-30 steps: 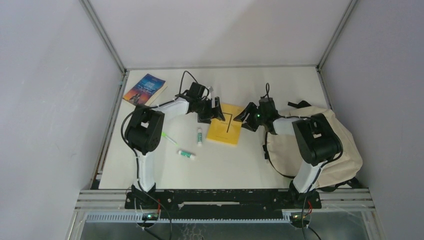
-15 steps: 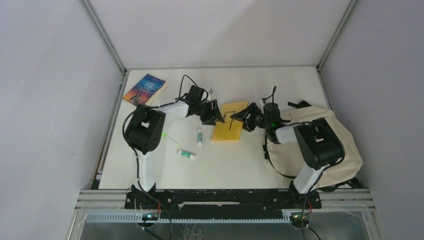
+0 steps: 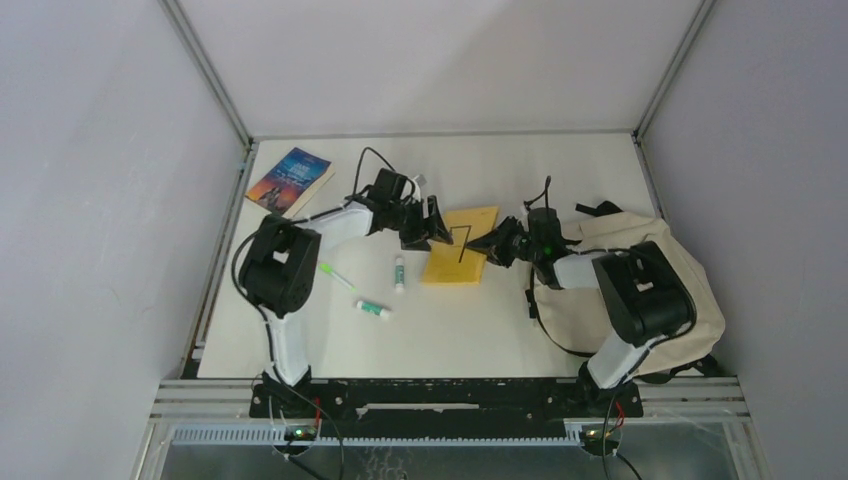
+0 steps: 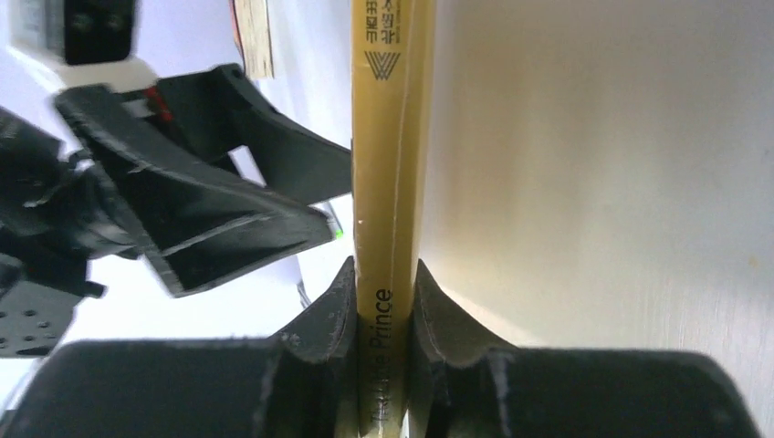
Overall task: Pack the student bag
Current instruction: Pick up the book from the center of the board.
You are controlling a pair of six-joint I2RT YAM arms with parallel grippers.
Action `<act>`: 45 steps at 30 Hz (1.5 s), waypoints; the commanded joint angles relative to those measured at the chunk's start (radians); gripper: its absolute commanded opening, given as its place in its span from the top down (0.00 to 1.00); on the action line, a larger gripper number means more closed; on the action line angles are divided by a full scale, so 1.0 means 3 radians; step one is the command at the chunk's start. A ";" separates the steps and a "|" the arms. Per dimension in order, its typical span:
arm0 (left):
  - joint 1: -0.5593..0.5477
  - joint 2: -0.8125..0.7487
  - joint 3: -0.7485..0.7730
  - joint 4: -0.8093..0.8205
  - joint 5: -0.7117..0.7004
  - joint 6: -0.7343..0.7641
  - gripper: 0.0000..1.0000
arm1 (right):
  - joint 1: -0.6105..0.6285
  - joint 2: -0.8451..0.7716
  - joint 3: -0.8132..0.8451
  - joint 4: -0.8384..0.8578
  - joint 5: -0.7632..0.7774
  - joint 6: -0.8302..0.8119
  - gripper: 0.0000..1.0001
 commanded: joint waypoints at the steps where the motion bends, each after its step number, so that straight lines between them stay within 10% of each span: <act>1: -0.0015 -0.0849 -0.0085 -0.0076 -0.0096 0.0111 0.19 | -0.0017 -0.0629 0.0101 -0.0369 -0.0206 -0.0471 1.00; 26: 0.0133 -0.2804 -0.0508 -0.1446 0.0516 0.1553 0.04 | 0.0391 -0.0851 0.1137 -0.3009 -0.3163 -0.3748 1.00; 34: 0.0121 -0.2784 -0.0738 -0.1477 0.1014 0.1429 0.07 | 0.0471 -0.0261 0.2064 -0.5957 -0.3719 -0.6659 1.00; 36: 0.0121 -0.2724 -0.0748 -0.1369 0.1360 0.1306 0.11 | 0.0486 0.0094 0.2410 -0.7058 -0.3713 -0.7759 1.00; 39: 0.0123 -0.2652 -0.0766 -0.1162 0.1716 0.1052 0.24 | 0.0583 0.0427 0.2605 -0.7212 -0.3694 -0.7817 1.00; 45: 0.0116 -0.2568 -0.0869 -0.1142 0.1858 0.0981 0.86 | 0.0581 0.0592 0.2652 -0.7227 -0.3855 -0.7849 1.00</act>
